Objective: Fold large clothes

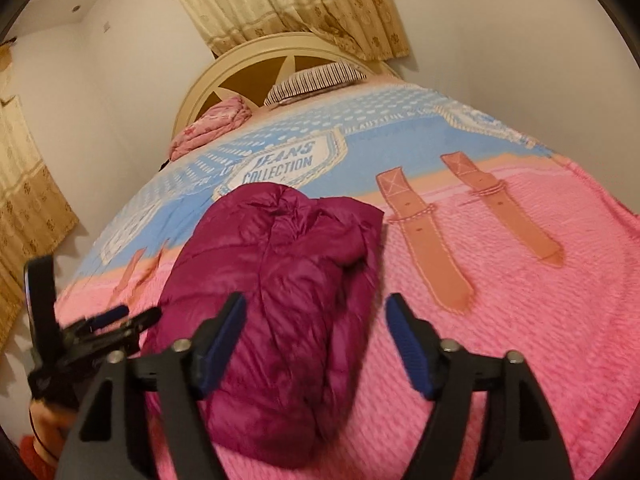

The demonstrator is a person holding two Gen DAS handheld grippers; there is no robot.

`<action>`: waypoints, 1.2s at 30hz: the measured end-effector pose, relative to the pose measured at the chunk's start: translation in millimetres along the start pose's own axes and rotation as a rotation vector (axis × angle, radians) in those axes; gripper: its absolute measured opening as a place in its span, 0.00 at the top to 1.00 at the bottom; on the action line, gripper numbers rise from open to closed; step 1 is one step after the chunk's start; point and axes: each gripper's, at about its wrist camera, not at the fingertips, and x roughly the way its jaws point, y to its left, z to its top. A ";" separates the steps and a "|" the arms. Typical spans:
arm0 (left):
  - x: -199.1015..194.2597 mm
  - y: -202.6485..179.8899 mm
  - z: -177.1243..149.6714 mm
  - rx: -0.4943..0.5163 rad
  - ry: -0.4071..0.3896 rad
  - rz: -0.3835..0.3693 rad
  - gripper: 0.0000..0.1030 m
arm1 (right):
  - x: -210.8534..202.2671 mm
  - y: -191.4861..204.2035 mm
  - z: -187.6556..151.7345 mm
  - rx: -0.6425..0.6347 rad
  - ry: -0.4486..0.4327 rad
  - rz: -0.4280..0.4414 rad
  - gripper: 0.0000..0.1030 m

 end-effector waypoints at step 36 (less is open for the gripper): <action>79.9 49.6 11.3 -0.322 0.086 -0.705 0.27 | 133.4 -1.8 3.1 0.018 0.265 0.311 0.24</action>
